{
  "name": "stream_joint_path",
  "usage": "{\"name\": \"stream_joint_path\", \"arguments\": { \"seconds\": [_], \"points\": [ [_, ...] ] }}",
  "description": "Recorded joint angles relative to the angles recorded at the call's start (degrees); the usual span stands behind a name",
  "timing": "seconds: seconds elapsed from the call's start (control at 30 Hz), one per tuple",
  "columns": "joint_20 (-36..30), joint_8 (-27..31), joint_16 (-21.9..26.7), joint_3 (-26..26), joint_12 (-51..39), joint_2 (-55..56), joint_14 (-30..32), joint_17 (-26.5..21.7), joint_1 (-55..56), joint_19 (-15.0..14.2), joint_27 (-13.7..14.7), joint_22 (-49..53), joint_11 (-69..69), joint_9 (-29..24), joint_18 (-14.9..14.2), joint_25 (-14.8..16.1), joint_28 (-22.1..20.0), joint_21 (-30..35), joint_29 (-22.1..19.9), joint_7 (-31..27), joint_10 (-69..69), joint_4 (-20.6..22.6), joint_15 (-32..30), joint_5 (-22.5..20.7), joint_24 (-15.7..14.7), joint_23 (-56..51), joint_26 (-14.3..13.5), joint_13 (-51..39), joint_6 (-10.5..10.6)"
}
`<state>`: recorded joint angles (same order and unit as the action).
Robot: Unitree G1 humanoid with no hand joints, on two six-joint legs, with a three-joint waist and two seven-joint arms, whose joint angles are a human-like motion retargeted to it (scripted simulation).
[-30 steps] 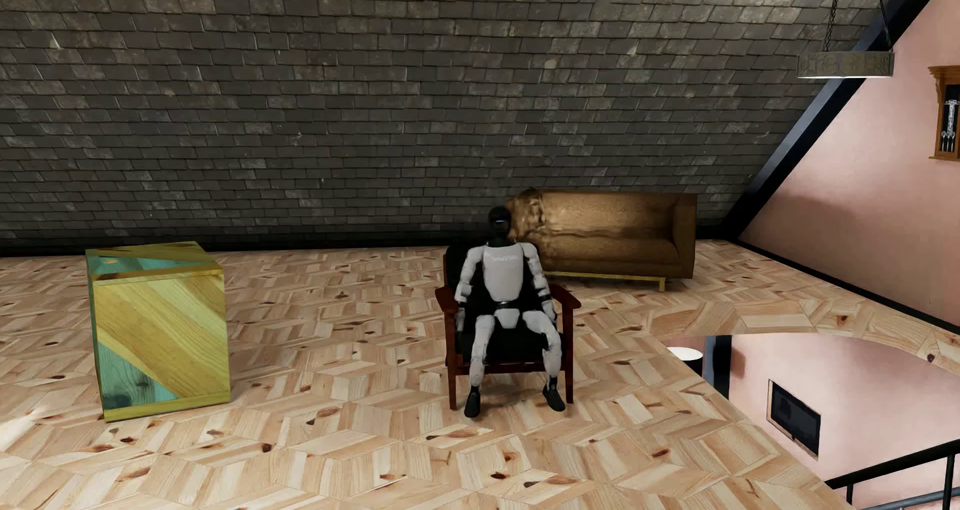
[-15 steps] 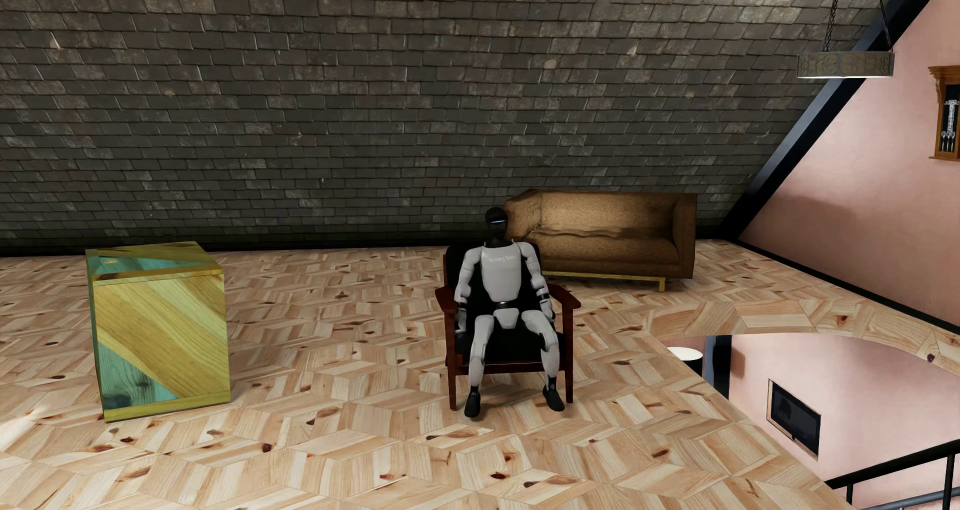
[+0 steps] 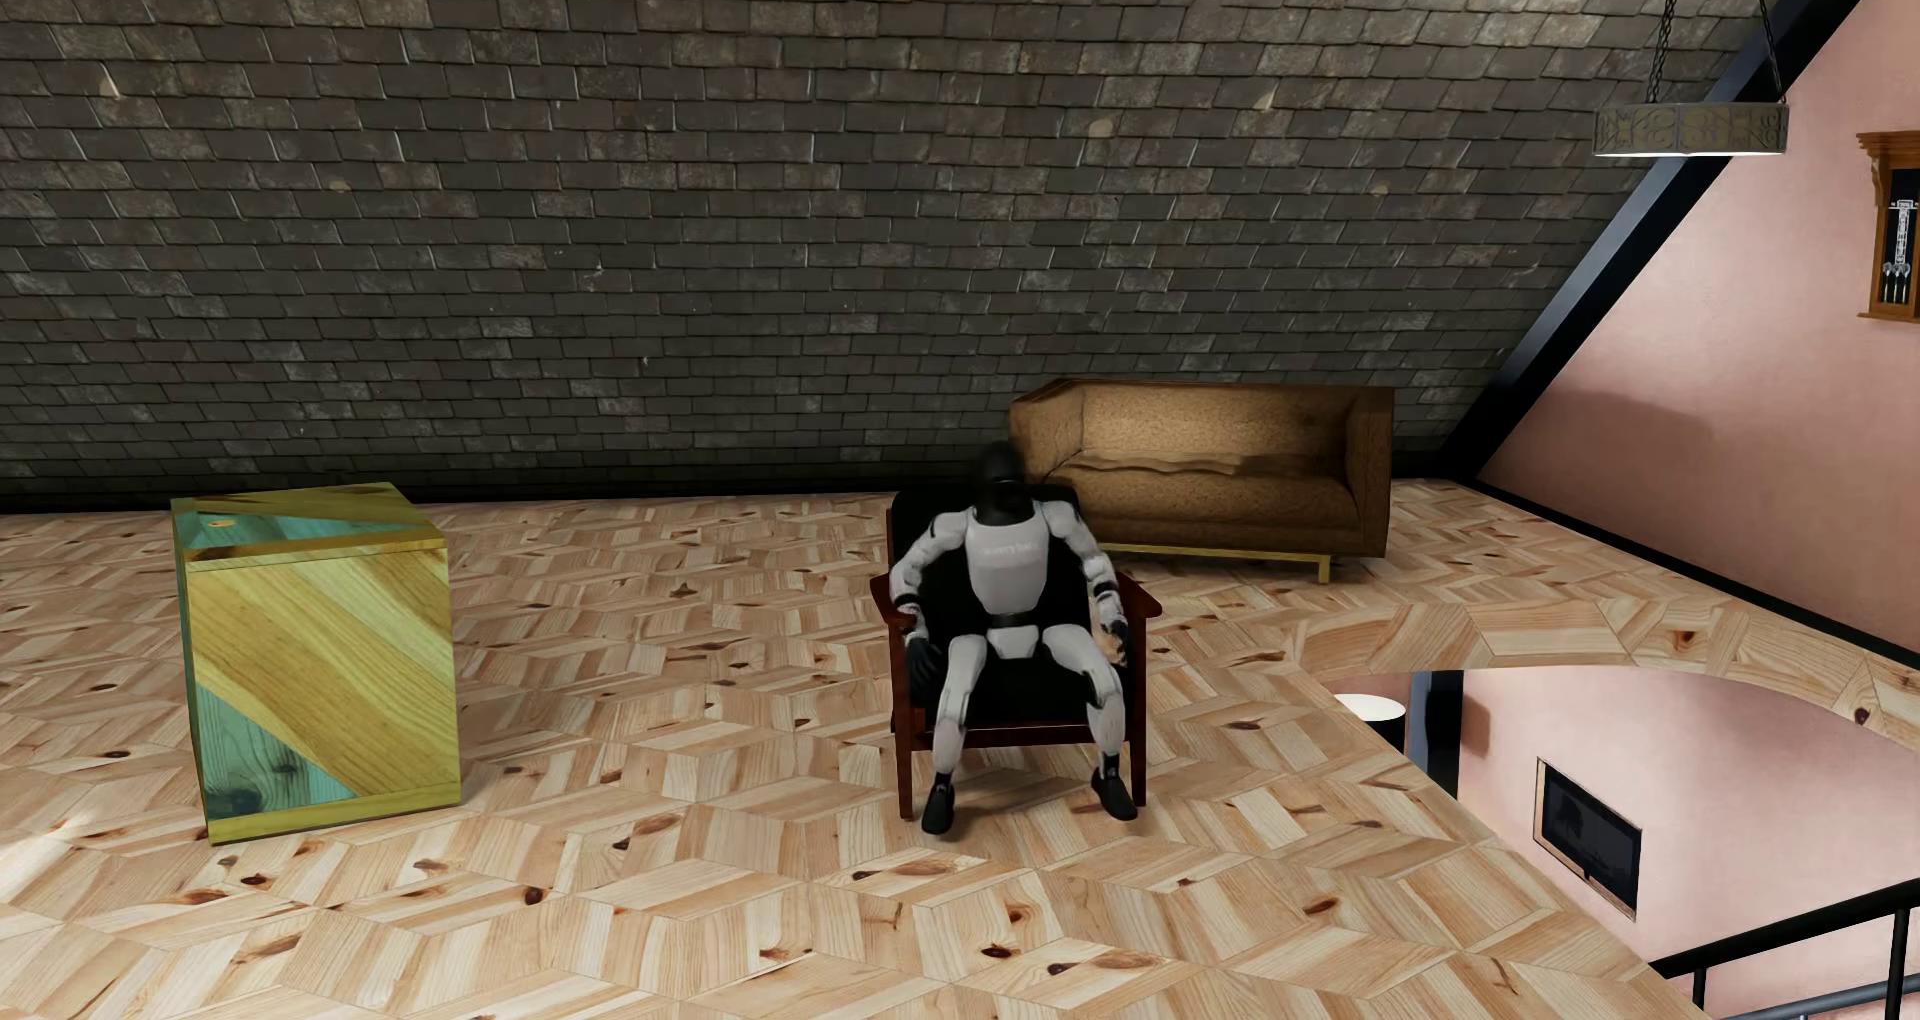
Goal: Stand up from textiles chair
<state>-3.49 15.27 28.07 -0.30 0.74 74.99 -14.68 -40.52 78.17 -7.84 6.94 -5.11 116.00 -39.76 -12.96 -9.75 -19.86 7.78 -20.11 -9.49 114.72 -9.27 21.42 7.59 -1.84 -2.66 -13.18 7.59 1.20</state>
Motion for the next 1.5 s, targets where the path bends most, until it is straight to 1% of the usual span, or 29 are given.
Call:
{"name": "stream_joint_path", "arguments": {
  "seconds": [0.03, 0.07, 0.13, 0.17, 0.2, 0.23, 0.3, 0.37, 0.4, 0.47, 0.57, 0.67, 0.73, 0.8, 0.83, 0.87, 0.9, 0.93, 1.0, 1.07, 1.17, 1.2, 1.23, 1.27, 1.3, 1.33, 1.4, 1.47, 1.5],
  "points": [
    [-0.34, 0.17, 3.18, 0.03, -1.9, 1.99, -0.32, -3.11, 1.83, -0.12, 1.85, 6.85, 0.23, -0.96, -0.58, -1.76, -3.82, 2.05, -5.11, -0.31, 0.16, -0.22, 0.19, -0.24, 1.05, -4.3, -2.62, -2.94, -0.48],
    [-1.17, 0.34, 6.98, 0.0, -4.49, 3.97, -0.63, -6.57, 3.69, -0.32, 3.55, 12.71, 0.34, -2.05, -1.22, -3.68, -4.1, 5.44, -6.88, -0.67, 0.24, -0.48, 0.44, -0.47, 2.89, -7.64, -4.06, -7.83, -1.04],
    [-5.1, 0.41, 16.68, -0.28, -12.09, 7.44, -1.13, -13.65, 7.18, -0.96, 5.86, 20.99, 0.24, -4.75, -2.0, -5.93, 4.0, 17.34, -3.38, -1.25, 0.1, -0.68, 0.97, -0.5, 4.85, -11.59, -5.08, -23.41, -1.84],
    [-8.98, 0.42, 22.14, -0.39, -17.27, 9.19, -1.49, -16.93, 8.83, -1.28, 6.65, 23.72, 0.15, -5.95, -2.29, -5.72, 9.85, 26.73, -0.54, -1.57, 0.09, -1.14, 1.18, -0.74, 4.0, -12.68, -4.83, -33.91, -2.29],
    [-15.24, 0.23, 27.18, -0.47, -23.97, 10.5, -2.04, -19.5, 10.16, -1.58, 7.52, 25.18, -0.05, -7.32, -2.5, -4.93, 12.46, 38.38, 1.64, -1.9, 0.02, -1.38, 1.52, -0.92, 2.84, -13.17, -5.54, -46.37, -2.41],
    [-22.78, 0.16, 31.1, -0.5, -31.46, 11.83, -2.49, -21.13, 11.55, -1.95, 8.86, 25.52, -0.2, -8.26, -2.44, -4.29, 11.04, 50.67, 3.95, -1.93, -0.11, -1.14, 1.97, -0.76, 1.14, -13.34, -6.98, -59.29, -2.36],
    [-36.73, -0.02, 35.66, -0.39, -48.79, 13.36, -3.4, -21.72, 13.23, -2.09, 10.46, 24.75, -1.12, -10.91, -1.99, -1.98, 8.66, 70.89, -0.98, -1.63, -1.03, -0.86, 2.82, -0.82, -1.88, -13.93, -8.26, -80.93, -2.25],
    [-50.1, -0.21, 36.12, -0.43, -63.53, 13.48, -4.4, -20.14, 13.39, -1.75, 11.28, 23.9, -2.98, -12.82, -2.0, -0.9, 4.54, 80.02, -5.61, -1.26, -2.95, -0.46, 3.49, -1.21, -3.11, -13.99, -10.03, -90.87, -2.09],
    [-53.49, -0.47, 35.82, -0.43, -66.83, 13.23, -4.42, -19.32, 13.25, -1.33, 11.33, 23.89, -4.58, -13.12, -1.49, -1.3, 4.62, 80.67, -6.27, -0.94, -4.6, 0.18, 3.45, -1.59, -3.01, -13.46, -10.08, -91.54, -2.08],
    [-53.69, -1.33, 32.37, -0.27, -66.9, 11.12, -4.08, -16.95, 11.24, -0.43, 11.22, 21.09, -9.78, -13.09, -0.22, -2.57, 4.81, 76.91, -5.94, -0.34, -9.84, 1.59, 2.86, -2.14, -1.72, -10.08, -9.41, -88.32, -2.16],
    [-49.33, -3.45, 24.32, -0.25, -60.34, 3.68, -2.04, -10.21, 3.28, 0.93, 11.3, 10.14, -22.38, -10.89, 2.09, -6.4, 9.07, 67.48, -0.57, 1.64, -22.75, 3.15, 0.44, -2.23, 3.33, 1.38, -8.03, -77.66, -2.03],
    [-45.28, -6.12, 11.7, 0.04, -54.62, -8.3, 1.63, 1.81, -9.61, 2.57, 12.63, -8.65, -38.2, -7.31, 4.42, -12.41, 17.57, 57.5, 7.52, 4.14, -39.53, 4.83, -3.2, -1.81, 11.45, 21.07, -6.6, -66.79, -1.98],
    [-42.77, -8.31, 1.99, 0.06, -51.4, -17.81, 4.38, 11.77, -19.71, 3.23, 13.43, -24.79, -49.04, -3.9, 5.39, -15.98, 24.08, 51.49, 15.41, 5.66, -51.27, 5.65, -5.68, -1.3, 16.96, 37.14, -6.1, -60.98, -1.94],
    [-41.52, -11.18, -7.46, 0.36, -48.4, -27.64, 7.58, 19.56, -30.28, 3.35, 13.58, -40.94, -59.38, 0.0, 5.79, -19.68, 27.48, 48.07, 22.05, 7.66, -62.79, 5.95, -8.4, -0.71, 22.89, 49.81, -5.09, -55.78, -1.89],
    [-40.83, -12.27, -11.26, 0.36, -46.44, -32.77, 9.36, 22.21, -35.57, 3.57, 12.43, -46.75, -64.72, 2.53, 5.81, -20.34, 30.56, 46.29, 26.96, 8.55, -68.56, 6.16, -9.81, -0.66, 24.89, 53.38, -3.54, -53.01, -1.54],
    [-40.18, -13.51, -14.08, 0.16, -43.86, -38.21, 11.16, 24.12, -41.26, 3.92, 9.21, -50.13, -70.0, 5.2, 6.01, -17.96, 32.82, 43.5, 29.4, 9.26, -74.63, 6.83, -10.97, -0.48, 25.73, 56.57, -1.39, -49.59, -1.15],
    [-38.97, -14.7, -15.59, -0.09, -40.63, -43.79, 12.72, 25.37, -47.34, 4.56, 5.57, -51.98, -75.14, 7.93, 6.6, -14.37, 34.46, 40.46, 30.05, 9.91, -80.85, 7.56, -11.94, -0.63, 24.77, 58.7, 0.61, -45.58, -0.91],
    [-36.91, -15.79, -16.07, -0.29, -36.84, -49.06, 14.24, 25.68, -53.14, 5.54, 3.52, -52.48, -80.23, 10.82, 7.38, -11.83, 35.06, 37.6, 30.29, 10.39, -86.81, 8.23, -13.08, -1.48, 23.58, 59.04, 2.02, -41.6, -0.63],
    [-32.26, -17.77, -15.38, -0.33, -28.68, -58.78, 16.52, 23.94, -63.69, 7.13, 3.19, -52.83, -89.43, 17.11, 8.53, -7.58, 34.31, 32.67, 31.3, 11.19, -97.09, 9.02, -14.72, -3.26, 18.46, 56.35, 4.12, -33.89, -0.25],
    [-27.38, -19.18, -13.57, -0.35, -20.95, -66.34, 18.01, 21.14, -72.22, 7.84, 3.42, -52.54, -96.52, 23.63, 9.04, -5.86, 32.18, 28.53, 31.26, 12.34, -105.51, 9.36, -15.56, -4.37, 13.5, 51.89, 5.37, -26.9, -0.23],
    [-20.95, -21.32, -12.18, -0.86, -12.46, -74.97, 17.15, 18.2, -79.99, 8.13, 4.43, -53.46, -103.05, 30.89, 8.47, -4.13, 29.49, 20.74, 30.43, 13.93, -110.31, 9.44, -15.39, -4.8, 11.55, 49.99, 4.41, -18.26, 0.1],
    [-19.19, -22.54, -11.96, -1.08, -10.39, -78.85, 16.75, 18.24, -84.1, 7.89, 4.46, -54.98, -105.06, 31.29, 7.99, -3.6, 28.77, 17.65, 29.31, 14.52, -112.1, 9.45, -15.38, -4.88, 11.18, 51.84, 3.88, -16.08, 0.11],
    [-18.13, -23.14, -12.25, -1.41, -8.89, -81.53, 16.5, 18.56, -85.69, 8.13, 3.22, -56.9, -107.01, 32.66, 7.93, -2.69, 28.2, 15.63, 26.26, 14.99, -112.64, 9.69, -15.42, -4.84, 10.89, 55.3, 4.13, -14.36, 0.75],
    [-17.25, -24.45, -12.32, -1.56, -7.9, -84.64, 16.75, 19.43, -89.62, 7.56, 2.65, -60.33, -107.37, 32.7, 7.28, -1.4, 27.97, 13.56, 25.79, 15.48, -114.73, 9.69, -14.64, -4.96, 10.95, 59.14, 4.3, -12.94, 0.22],
    [-16.86, -24.42, -12.78, -1.68, -7.5, -84.88, 16.0, 19.72, -89.95, 7.8, 0.56, -62.76, -107.21, 34.47, 7.2, -0.73, 28.39, 12.82, 23.93, 15.73, -114.54, 9.8, -13.99, -4.65, 11.3, 63.08, 5.27, -12.25, 0.71],
    [-16.11, -24.78, -13.05, -1.76, -7.05, -85.73, 15.46, 19.98, -91.09, 7.44, -0.16, -64.92, -106.99, 35.06, 6.84, -0.82, 28.88, 12.11, 24.01, 15.93, -114.73, 9.72, -13.29, -4.4, 11.75, 66.48, 5.67, -11.75, 0.79],
    [-14.69, -24.64, -13.65, -1.88, -5.57, -86.22, 14.69, 19.86, -91.85, 6.84, -0.78, -67.42, -106.71, 36.36, 6.57, -2.93, 28.76, 12.26, 25.14, 16.0, -114.66, 9.56, -12.72, -3.95, 12.38, 71.3, 6.09, -10.64, 1.14],
    [-13.82, -24.99, -13.77, -1.86, -4.41, -86.49, 14.56, 19.22, -92.23, 6.85, -0.24, -67.73, -106.73, 36.63, 6.6, -5.4, 29.04, 12.24, 27.52, 16.36, -114.72, 9.68, -12.64, -3.96, 12.12, 72.17, 6.2, -9.25, 1.18],
    [-13.74, -25.08, -13.75, -1.87, -3.94, -86.41, 14.55, 18.6, -92.17, 6.77, 0.33, -67.05, -106.72, 36.81, 6.55, -5.65, 29.67, 11.92, 28.91, 16.47, -114.72, 9.67, -12.64, -3.92, 12.14, 71.31, 5.97, -8.42, 1.21]
  ]
}}
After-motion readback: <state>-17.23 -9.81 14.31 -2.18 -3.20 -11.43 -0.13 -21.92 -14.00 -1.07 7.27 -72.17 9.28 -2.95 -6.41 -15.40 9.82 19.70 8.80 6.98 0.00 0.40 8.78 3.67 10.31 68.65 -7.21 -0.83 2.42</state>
